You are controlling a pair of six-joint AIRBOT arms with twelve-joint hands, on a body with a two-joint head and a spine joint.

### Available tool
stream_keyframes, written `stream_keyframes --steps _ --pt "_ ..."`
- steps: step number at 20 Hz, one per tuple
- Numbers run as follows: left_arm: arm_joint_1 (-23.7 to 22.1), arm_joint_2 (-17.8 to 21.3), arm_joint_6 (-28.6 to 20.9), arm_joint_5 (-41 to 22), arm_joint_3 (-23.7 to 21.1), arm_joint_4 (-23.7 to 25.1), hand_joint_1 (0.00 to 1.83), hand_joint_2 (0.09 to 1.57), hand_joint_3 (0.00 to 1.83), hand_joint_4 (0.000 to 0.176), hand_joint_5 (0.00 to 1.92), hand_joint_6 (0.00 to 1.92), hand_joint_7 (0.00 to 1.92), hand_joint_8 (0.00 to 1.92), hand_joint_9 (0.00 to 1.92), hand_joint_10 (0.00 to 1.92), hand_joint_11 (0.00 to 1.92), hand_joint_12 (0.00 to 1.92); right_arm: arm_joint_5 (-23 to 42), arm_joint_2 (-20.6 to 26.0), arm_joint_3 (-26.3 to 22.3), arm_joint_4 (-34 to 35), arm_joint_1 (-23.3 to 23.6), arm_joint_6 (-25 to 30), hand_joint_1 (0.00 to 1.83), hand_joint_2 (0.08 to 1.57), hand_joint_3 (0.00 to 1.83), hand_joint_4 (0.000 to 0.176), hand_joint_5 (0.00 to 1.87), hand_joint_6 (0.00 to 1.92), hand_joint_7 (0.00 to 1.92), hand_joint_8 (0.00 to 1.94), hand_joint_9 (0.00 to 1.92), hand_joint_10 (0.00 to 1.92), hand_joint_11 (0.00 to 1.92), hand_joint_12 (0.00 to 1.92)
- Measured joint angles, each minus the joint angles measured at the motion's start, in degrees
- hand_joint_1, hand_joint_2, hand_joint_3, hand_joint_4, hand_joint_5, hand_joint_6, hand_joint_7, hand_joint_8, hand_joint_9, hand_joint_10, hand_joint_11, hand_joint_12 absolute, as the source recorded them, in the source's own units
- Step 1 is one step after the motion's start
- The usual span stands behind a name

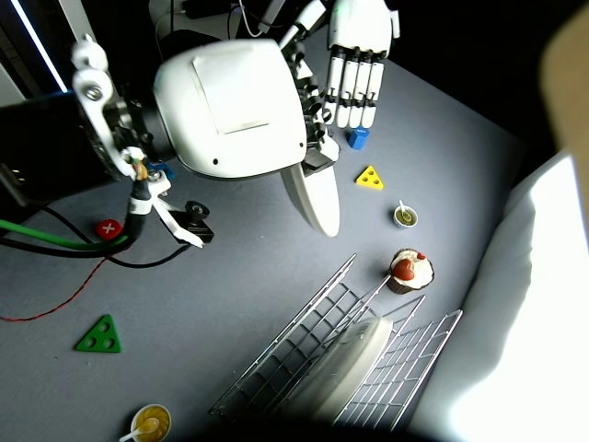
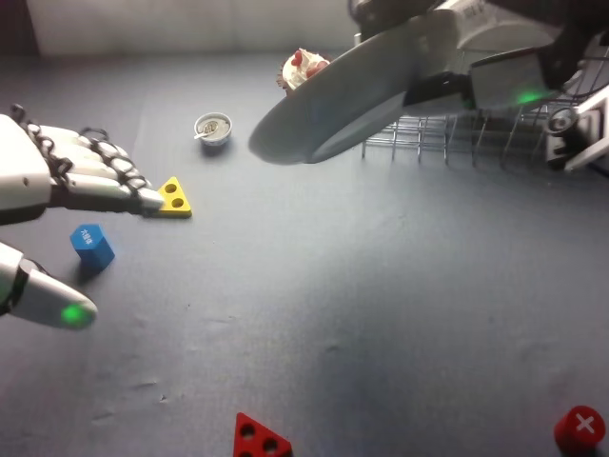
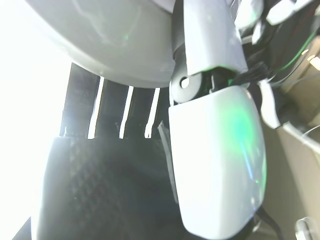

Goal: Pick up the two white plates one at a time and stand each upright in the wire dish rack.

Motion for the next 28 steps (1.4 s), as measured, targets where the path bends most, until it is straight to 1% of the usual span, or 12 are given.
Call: stream_keyframes --steps 4,7,11,12,13,14,15,19,20,21,26,28 --pt "0.0 1.6 0.0 -2.9 -0.2 2.5 0.00 0.98 0.00 0.000 0.15 0.00 0.19 0.00 0.17 0.00 0.18 0.00 -7.3 2.0 -0.7 5.8 2.4 0.3 1.50 1.04 0.00 0.000 0.97 0.93 1.17 0.40 1.18 0.63 1.00 1.32" --pt "0.1 2.2 -0.1 -3.9 -1.8 5.4 0.00 0.96 0.00 0.000 0.15 0.00 0.19 0.01 0.17 0.01 0.16 0.00 -12.0 3.1 -0.6 10.6 5.3 -1.3 1.49 1.06 0.00 0.000 0.94 0.98 1.07 0.60 1.11 0.74 0.95 1.39" --pt "0.2 2.3 0.0 -4.9 -2.2 5.6 0.00 0.97 0.00 0.000 0.16 0.01 0.20 0.01 0.18 0.01 0.13 0.00 -15.7 4.1 -0.6 17.8 7.8 -5.9 1.50 1.05 0.00 0.000 0.96 0.92 1.12 0.52 1.16 0.69 0.94 1.41" --pt "0.2 2.4 0.0 -4.9 -2.2 5.6 0.00 0.96 0.00 0.000 0.17 0.01 0.20 0.01 0.19 0.01 0.15 0.01 -16.8 4.3 -0.6 18.5 8.2 -6.4 1.42 1.05 0.00 0.000 0.95 0.92 1.13 0.62 1.17 0.80 1.00 0.89" --pt "0.2 2.6 0.0 -5.1 -2.2 5.7 0.00 0.96 0.00 0.000 0.17 0.01 0.21 0.01 0.19 0.01 0.16 0.01 -17.8 4.5 -0.6 18.9 8.4 -6.5 1.40 1.06 0.00 0.000 0.93 0.95 1.10 0.69 1.15 0.86 1.09 0.63" --pt "0.2 2.6 0.0 -5.3 -2.3 5.6 0.00 0.96 0.00 0.000 0.15 0.00 0.19 0.00 0.18 0.00 0.14 0.01 -19.1 4.7 -0.5 20.1 8.7 -7.0 1.39 1.07 0.00 0.000 0.90 0.97 1.09 0.71 1.16 0.87 1.17 0.48" --pt "0.1 2.6 0.0 -5.7 -2.5 5.7 0.00 0.95 0.00 0.000 0.15 0.00 0.18 0.00 0.17 0.00 0.14 0.01 -20.3 4.9 -0.3 21.4 9.1 -7.6 1.39 1.07 0.00 0.000 0.88 1.02 1.08 0.74 1.14 0.89 1.20 0.39" --pt "0.1 2.7 -0.1 -8.0 -2.6 6.2 0.00 0.97 0.00 0.000 0.15 0.01 0.20 0.01 0.19 0.01 0.19 0.02 -22.1 5.5 0.2 26.5 10.0 -10.2 1.40 1.06 0.00 0.000 0.95 0.91 1.11 0.67 1.17 0.86 1.25 0.23" --pt "0.1 2.7 -0.1 -8.3 -2.6 6.2 0.00 0.98 0.00 0.000 0.16 0.01 0.20 0.01 0.19 0.01 0.18 0.02 -22.2 5.5 0.2 27.2 10.0 -11.0 1.48 1.05 0.00 0.000 0.96 0.87 1.10 0.59 1.20 0.66 1.01 1.16" --pt "0.1 2.7 -0.1 -8.9 -2.7 6.2 0.00 0.98 0.00 0.000 0.16 0.01 0.20 0.01 0.20 0.01 0.18 0.02 -22.5 5.6 0.3 27.9 10.0 -11.7 1.50 1.05 0.00 0.000 0.96 0.87 1.10 0.58 1.21 0.62 0.97 1.34" --pt "0.1 2.8 0.0 -9.4 -3.4 7.5 0.02 0.98 0.00 0.000 0.19 0.01 0.24 0.02 0.22 0.02 0.18 0.02 -22.9 5.5 0.7 34.9 10.0 -15.7 1.50 1.04 0.00 0.000 0.97 0.89 1.14 0.49 1.21 0.58 0.99 1.35" --pt "0.1 2.8 0.0 -9.4 -3.4 7.4 0.00 0.98 0.00 0.000 0.14 0.00 0.18 0.00 0.17 0.00 0.17 0.02 -23.9 5.2 1.6 36.5 10.0 -16.0 1.50 1.04 0.00 0.000 0.98 0.82 1.14 0.54 1.24 0.55 0.97 1.37"
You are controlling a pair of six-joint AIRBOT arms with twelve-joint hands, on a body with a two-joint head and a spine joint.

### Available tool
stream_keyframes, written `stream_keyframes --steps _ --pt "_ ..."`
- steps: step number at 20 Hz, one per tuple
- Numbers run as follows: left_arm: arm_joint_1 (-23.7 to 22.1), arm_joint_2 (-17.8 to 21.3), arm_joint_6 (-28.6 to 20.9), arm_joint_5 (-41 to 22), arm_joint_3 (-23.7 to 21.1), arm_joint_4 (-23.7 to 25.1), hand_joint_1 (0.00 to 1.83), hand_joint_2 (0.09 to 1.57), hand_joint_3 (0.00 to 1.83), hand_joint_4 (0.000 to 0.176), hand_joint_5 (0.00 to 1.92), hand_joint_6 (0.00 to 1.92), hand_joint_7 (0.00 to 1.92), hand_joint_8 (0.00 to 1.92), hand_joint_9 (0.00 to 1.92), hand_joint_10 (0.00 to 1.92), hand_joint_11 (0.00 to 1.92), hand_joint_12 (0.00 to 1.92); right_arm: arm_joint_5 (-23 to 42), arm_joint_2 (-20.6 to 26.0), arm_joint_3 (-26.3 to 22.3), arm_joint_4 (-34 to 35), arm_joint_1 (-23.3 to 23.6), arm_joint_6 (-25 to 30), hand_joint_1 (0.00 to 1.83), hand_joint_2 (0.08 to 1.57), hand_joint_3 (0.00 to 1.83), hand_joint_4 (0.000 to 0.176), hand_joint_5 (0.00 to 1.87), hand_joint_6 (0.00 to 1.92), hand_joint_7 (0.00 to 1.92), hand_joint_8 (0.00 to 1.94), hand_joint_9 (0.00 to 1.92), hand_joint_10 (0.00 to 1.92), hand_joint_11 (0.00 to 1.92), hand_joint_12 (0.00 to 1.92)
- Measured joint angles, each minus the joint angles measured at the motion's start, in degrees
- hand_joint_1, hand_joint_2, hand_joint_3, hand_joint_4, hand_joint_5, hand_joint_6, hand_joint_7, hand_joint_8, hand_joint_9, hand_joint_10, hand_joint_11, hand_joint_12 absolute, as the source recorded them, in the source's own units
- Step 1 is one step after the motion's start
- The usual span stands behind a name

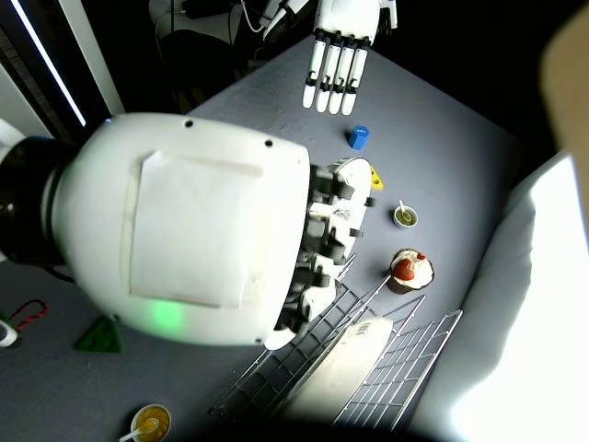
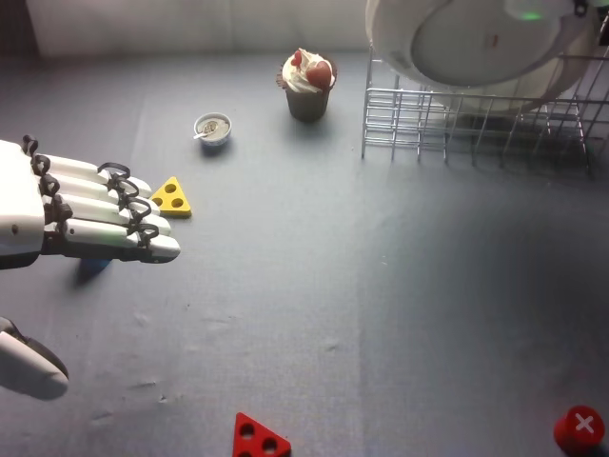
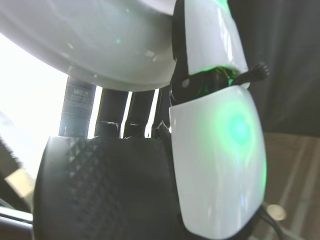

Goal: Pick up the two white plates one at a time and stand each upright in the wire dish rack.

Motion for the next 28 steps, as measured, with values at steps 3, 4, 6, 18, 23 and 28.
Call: stream_keyframes --steps 3,4,6,18,23,28 --pt "0.0 0.0 0.0 -0.1 -0.5 -1.2 0.00 0.98 0.00 0.000 0.16 0.01 0.20 0.01 0.20 0.01 0.20 0.02 -1.4 -0.1 1.1 1.6 -0.3 -0.1 1.50 1.04 0.00 0.000 0.96 0.84 1.14 0.53 1.23 0.58 0.95 1.40" --pt "0.0 0.0 0.0 -0.1 -0.6 -1.7 0.00 0.97 0.00 0.000 0.16 0.01 0.20 0.01 0.19 0.01 0.19 0.02 -1.6 -0.1 1.4 1.6 -0.2 -0.1 1.50 1.04 0.00 0.000 0.95 0.87 1.15 0.51 1.21 0.59 0.98 1.36" --pt "0.0 0.1 0.0 0.3 -1.2 -2.8 0.00 0.97 0.00 0.000 0.17 0.01 0.21 0.01 0.20 0.01 0.19 0.02 -1.6 -0.3 2.3 2.2 -0.3 -0.1 1.50 1.05 0.00 0.000 0.94 0.91 1.13 0.53 1.17 0.65 0.98 1.36" --pt "0.7 0.1 0.0 1.6 -5.7 -3.1 0.00 0.98 0.00 0.000 0.18 0.00 0.23 0.00 0.20 0.00 0.16 0.00 -0.8 -3.1 7.3 3.3 -3.9 -0.1 1.50 1.06 0.00 0.000 0.91 0.98 1.11 0.56 1.15 0.68 0.97 1.38" --pt "0.8 0.8 0.0 1.4 -5.7 -3.0 0.00 0.98 0.00 0.000 0.18 0.00 0.23 0.00 0.21 0.00 0.18 0.01 0.1 -5.4 9.5 3.3 -5.9 -0.1 1.50 1.05 0.00 0.000 0.92 0.92 1.09 0.60 1.19 0.65 0.95 1.41" --pt "0.8 0.8 0.0 1.3 -5.7 -4.3 0.00 0.97 0.00 0.000 0.18 0.00 0.23 0.01 0.22 0.01 0.20 0.02 1.1 -7.3 11.3 3.5 -7.6 0.3 1.50 1.06 0.00 0.000 0.91 1.01 1.09 0.59 1.15 0.67 0.96 1.39"
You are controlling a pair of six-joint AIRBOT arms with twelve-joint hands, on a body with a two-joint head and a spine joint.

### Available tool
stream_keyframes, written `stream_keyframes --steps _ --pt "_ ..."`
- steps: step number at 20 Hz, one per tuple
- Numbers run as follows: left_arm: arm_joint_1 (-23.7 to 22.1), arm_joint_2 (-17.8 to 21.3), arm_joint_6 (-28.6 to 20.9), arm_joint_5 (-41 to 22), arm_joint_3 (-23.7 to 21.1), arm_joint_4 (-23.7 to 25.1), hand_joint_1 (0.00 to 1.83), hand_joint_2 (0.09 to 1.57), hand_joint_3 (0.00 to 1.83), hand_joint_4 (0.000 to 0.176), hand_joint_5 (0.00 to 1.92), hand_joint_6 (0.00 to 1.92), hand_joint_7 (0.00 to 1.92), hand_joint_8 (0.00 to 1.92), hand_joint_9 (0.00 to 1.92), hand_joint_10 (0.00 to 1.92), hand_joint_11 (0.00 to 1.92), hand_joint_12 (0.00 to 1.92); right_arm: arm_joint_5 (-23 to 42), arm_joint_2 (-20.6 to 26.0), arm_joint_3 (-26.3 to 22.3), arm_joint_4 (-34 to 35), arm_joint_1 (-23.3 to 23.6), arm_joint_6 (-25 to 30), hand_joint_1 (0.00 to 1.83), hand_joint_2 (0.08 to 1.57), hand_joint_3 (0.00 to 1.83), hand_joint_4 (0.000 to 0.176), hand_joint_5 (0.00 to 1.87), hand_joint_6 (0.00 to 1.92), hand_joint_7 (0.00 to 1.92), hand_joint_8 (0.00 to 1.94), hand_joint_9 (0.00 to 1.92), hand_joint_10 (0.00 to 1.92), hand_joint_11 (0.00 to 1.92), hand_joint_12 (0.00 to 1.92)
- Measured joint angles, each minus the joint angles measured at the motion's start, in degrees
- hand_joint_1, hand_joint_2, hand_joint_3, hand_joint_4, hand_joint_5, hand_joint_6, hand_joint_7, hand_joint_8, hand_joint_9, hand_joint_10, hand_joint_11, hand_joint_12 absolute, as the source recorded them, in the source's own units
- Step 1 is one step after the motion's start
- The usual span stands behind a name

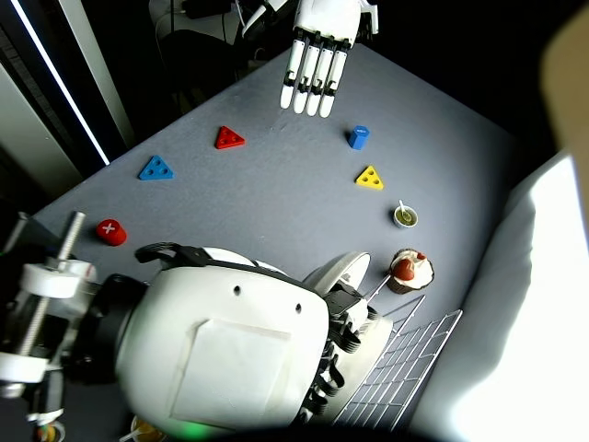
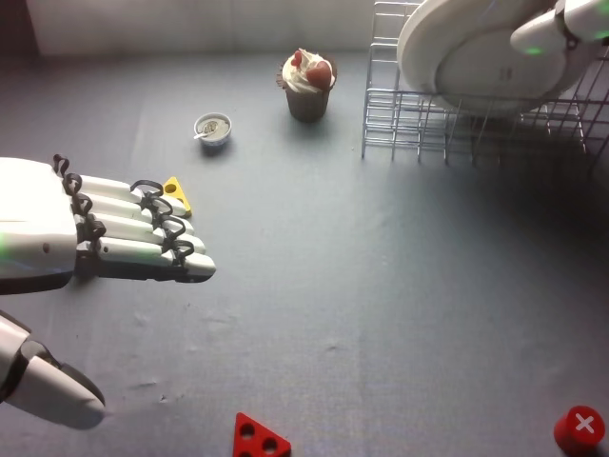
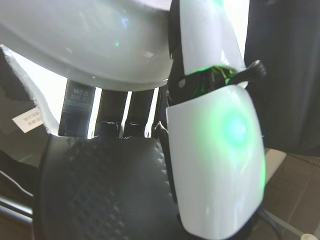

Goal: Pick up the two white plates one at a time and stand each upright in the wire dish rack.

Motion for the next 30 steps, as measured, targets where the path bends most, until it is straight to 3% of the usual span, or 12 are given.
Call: stream_keyframes --steps 6,7,12,13,14,15,16,17,21,27,30 --pt "0.0 0.0 0.0 -0.2 0.1 -1.0 0.00 0.97 0.00 0.000 0.18 0.00 0.23 0.00 0.21 0.00 0.19 0.01 1.2 -0.9 0.6 -0.1 -2.0 0.0 1.50 1.07 0.00 0.000 0.87 1.03 1.11 0.57 1.14 0.70 0.94 1.42" --pt "0.0 0.0 0.0 -0.1 0.1 -1.2 0.01 0.97 0.00 0.000 0.19 0.00 0.23 0.00 0.21 0.00 0.19 0.01 1.4 -1.0 0.7 -0.2 -2.6 0.0 1.50 1.05 0.00 0.000 0.92 0.94 1.13 0.52 1.19 0.63 0.95 1.40" --pt "0.0 0.0 0.0 -0.1 -0.2 -1.3 0.02 0.97 0.00 0.000 0.19 0.01 0.24 0.01 0.21 0.01 0.20 0.01 2.1 -1.1 0.9 -0.2 -3.0 0.0 1.50 1.04 0.00 0.000 0.95 0.88 1.14 0.51 1.19 0.64 0.99 1.36" --pt "0.0 0.0 0.0 -0.2 -0.3 -1.4 0.00 0.98 0.00 0.000 0.19 0.00 0.23 0.00 0.20 0.00 0.18 0.01 2.4 -1.3 1.0 -0.2 -3.3 0.1 1.22 1.12 0.00 0.000 0.93 1.02 0.97 0.24 1.05 0.31 0.96 0.82" --pt "0.0 0.0 0.0 -0.1 -0.4 -1.8 0.02 0.98 0.00 0.000 0.20 0.01 0.24 0.01 0.21 0.01 0.19 0.01 2.5 -1.4 1.3 -0.3 -3.4 0.0 1.06 1.05 0.00 0.000 0.72 0.39 0.82 0.07 0.92 0.11 0.94 0.61" --pt "0.0 0.0 0.0 -0.1 -0.4 -1.9 0.02 0.98 0.00 0.000 0.20 0.01 0.24 0.01 0.22 0.01 0.20 0.01 2.5 -1.4 1.3 -0.4 -3.4 0.1 1.03 1.03 0.00 0.000 0.73 0.13 0.79 0.02 0.91 0.04 0.97 0.49" --pt "0.0 0.0 0.1 0.1 -0.6 -2.6 0.00 0.97 0.00 0.000 0.20 0.01 0.25 0.01 0.22 0.01 0.20 0.01 2.5 -1.4 1.4 -0.3 -3.4 0.2 0.87 0.99 0.00 0.000 0.69 0.05 0.74 0.00 0.80 0.01 0.88 0.42" --pt "0.0 0.1 0.0 0.3 -0.9 -3.0 0.00 0.98 0.00 0.000 0.20 0.01 0.25 0.01 0.22 0.01 0.19 0.01 3.0 -1.4 1.4 -0.3 -3.4 0.3 0.77 0.96 0.00 0.006 0.67 0.01 0.72 0.00 0.77 0.00 0.83 0.36" --pt "0.0 0.2 0.0 0.7 -1.5 -3.4 0.00 0.97 0.00 0.000 0.19 0.00 0.23 0.00 0.20 0.00 0.18 0.00 4.0 -1.6 1.5 -0.2 -3.3 0.5 0.71 0.94 0.00 0.026 0.60 0.00 0.68 0.00 0.70 0.00 0.68 0.26" --pt "0.0 0.2 0.0 0.6 -1.8 -3.1 0.01 0.97 0.00 0.000 0.19 0.01 0.22 0.01 0.18 0.01 0.19 0.01 4.2 -1.6 1.5 -0.8 -3.3 1.6 0.72 0.94 0.00 0.021 0.59 0.00 0.64 0.00 0.66 0.00 0.64 0.23" --pt "0.0 0.2 0.0 0.6 -1.8 -3.2 0.00 0.97 0.00 0.000 0.19 0.00 0.21 0.00 0.17 0.00 0.18 0.00 5.5 -1.5 1.5 -2.1 -2.1 3.1 0.70 0.95 0.01 0.030 0.56 0.00 0.61 0.00 0.64 0.00 0.63 0.22"
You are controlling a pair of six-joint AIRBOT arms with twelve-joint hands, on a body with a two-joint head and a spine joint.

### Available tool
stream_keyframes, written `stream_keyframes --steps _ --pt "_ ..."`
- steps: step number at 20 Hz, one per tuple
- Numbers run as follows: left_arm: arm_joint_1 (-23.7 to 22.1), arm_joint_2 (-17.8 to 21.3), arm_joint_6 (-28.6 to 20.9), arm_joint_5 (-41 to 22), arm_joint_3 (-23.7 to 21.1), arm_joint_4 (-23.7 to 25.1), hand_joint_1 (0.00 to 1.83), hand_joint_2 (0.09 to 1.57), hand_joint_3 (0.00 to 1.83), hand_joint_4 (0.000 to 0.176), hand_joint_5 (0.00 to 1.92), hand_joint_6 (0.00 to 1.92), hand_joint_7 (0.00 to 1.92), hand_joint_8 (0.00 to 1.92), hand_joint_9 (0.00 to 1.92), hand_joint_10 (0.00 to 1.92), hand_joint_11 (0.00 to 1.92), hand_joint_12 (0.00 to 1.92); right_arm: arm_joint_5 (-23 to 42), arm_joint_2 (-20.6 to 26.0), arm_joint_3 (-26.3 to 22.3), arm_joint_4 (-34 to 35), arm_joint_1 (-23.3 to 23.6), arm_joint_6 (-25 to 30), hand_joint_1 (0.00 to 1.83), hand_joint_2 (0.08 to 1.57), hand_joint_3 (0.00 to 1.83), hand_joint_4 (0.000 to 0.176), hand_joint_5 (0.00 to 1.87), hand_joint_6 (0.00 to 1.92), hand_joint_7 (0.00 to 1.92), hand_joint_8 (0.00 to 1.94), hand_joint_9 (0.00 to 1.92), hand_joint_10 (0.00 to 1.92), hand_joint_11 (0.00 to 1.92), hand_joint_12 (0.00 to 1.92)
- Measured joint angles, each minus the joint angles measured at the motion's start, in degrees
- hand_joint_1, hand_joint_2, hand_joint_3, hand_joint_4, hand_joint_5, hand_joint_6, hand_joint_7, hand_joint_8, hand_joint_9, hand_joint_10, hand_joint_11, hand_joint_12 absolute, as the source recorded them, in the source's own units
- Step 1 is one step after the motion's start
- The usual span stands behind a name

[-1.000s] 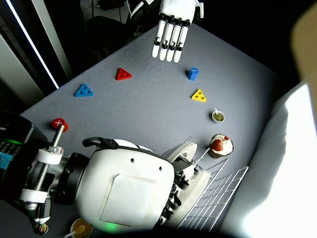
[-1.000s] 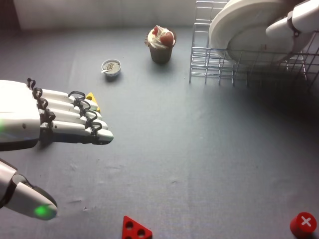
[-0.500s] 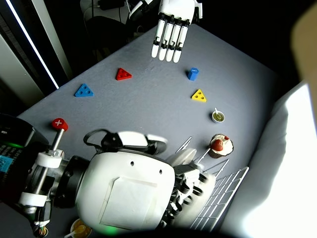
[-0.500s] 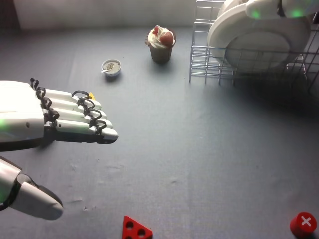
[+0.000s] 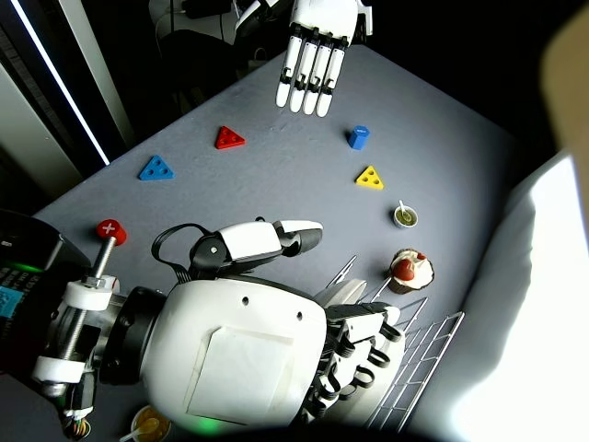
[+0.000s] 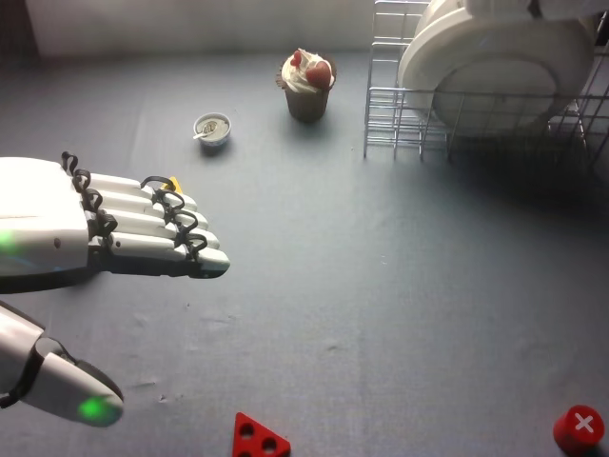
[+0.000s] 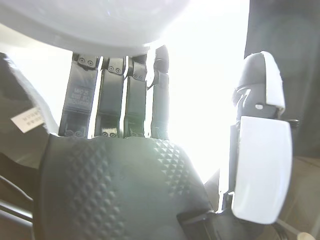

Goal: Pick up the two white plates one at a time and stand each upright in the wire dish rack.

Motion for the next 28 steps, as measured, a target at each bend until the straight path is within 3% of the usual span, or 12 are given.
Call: stream_keyframes --steps 6,9,11,13,15,16,19,20,23,28 --pt "0.0 0.0 0.0 -0.1 0.0 0.1 0.00 0.97 0.00 0.000 0.18 0.01 0.22 0.00 0.19 0.01 0.18 0.00 2.2 1.5 -1.0 -5.5 2.5 4.1 0.64 0.94 0.00 0.070 0.49 0.00 0.55 0.00 0.60 0.01 0.62 0.20" --pt "0.0 0.0 0.0 -0.2 0.0 0.2 0.00 0.98 0.00 0.000 0.19 0.00 0.23 0.01 0.21 0.01 0.19 0.01 8.9 2.8 -1.6 -22.4 3.5 11.0 0.60 0.92 0.00 0.089 0.38 0.00 0.44 0.00 0.50 0.00 0.48 0.13" --pt "0.0 0.0 0.0 -0.2 0.0 0.2 0.00 0.97 0.00 0.000 0.18 0.00 0.22 0.00 0.19 0.00 0.17 0.00 18.0 3.7 -2.4 -37.1 3.5 14.2 0.55 0.91 0.00 0.101 0.28 0.00 0.33 0.00 0.36 0.00 0.35 0.07" --pt "0.0 0.0 0.0 -0.3 0.0 0.2 0.00 0.97 0.00 0.000 0.17 0.00 0.22 0.00 0.19 0.00 0.18 0.01 26.8 3.8 -3.1 -46.2 1.9 14.6 0.39 0.93 0.00 0.082 0.15 0.00 0.24 0.00 0.26 0.00 0.26 0.03" --pt "0.0 0.0 0.0 -0.2 0.0 0.2 0.00 0.97 0.00 0.000 0.17 0.00 0.23 0.01 0.21 0.01 0.19 0.01 33.8 4.0 -3.9 -54.0 -0.6 12.8 0.37 0.91 0.00 0.027 0.15 0.00 0.24 0.00 0.25 0.00 0.26 0.03" --pt "0.0 0.0 0.0 -0.2 0.0 0.2 0.00 0.97 0.00 0.000 0.19 0.01 0.25 0.01 0.24 0.02 0.21 0.02 36.6 4.5 -4.6 -57.6 -2.1 11.1 0.38 0.90 0.00 0.020 0.16 0.01 0.23 0.00 0.24 0.00 0.26 0.03" --pt "0.0 0.0 0.0 -0.2 0.0 0.2 0.00 0.97 0.00 0.000 0.19 0.01 0.24 0.00 0.22 0.00 0.20 0.01 40.9 8.6 -7.6 -62.3 -4.5 6.8 0.39 0.88 0.00 0.012 0.19 0.01 0.22 0.00 0.24 0.00 0.26 0.03" --pt "0.0 0.0 0.0 -0.2 0.0 0.2 0.00 0.97 0.00 0.000 0.17 0.00 0.22 0.00 0.20 0.00 0.19 0.01 41.9 10.3 -8.4 -62.1 -4.8 5.6 0.38 0.87 0.00 0.000 0.18 0.01 0.21 0.00 0.23 0.00 0.26 0.03" --pt "0.0 0.0 0.0 -0.3 -0.1 0.2 0.01 0.97 0.00 0.000 0.19 0.01 0.25 0.01 0.24 0.01 0.21 0.02 42.7 14.3 -11.4 -62.8 -6.4 2.5 0.40 0.87 0.00 0.000 0.13 0.00 0.17 0.00 0.19 0.00 0.21 0.00" --pt "0.0 0.2 0.0 -0.3 -0.5 0.2 0.00 0.98 0.00 0.000 0.17 0.00 0.22 0.01 0.19 0.01 0.18 0.01 48.8 18.9 -17.2 -67.7 -15.1 -8.7 0.37 0.88 0.00 0.000 0.13 0.00 0.16 0.00 0.20 0.00 0.22 0.01"
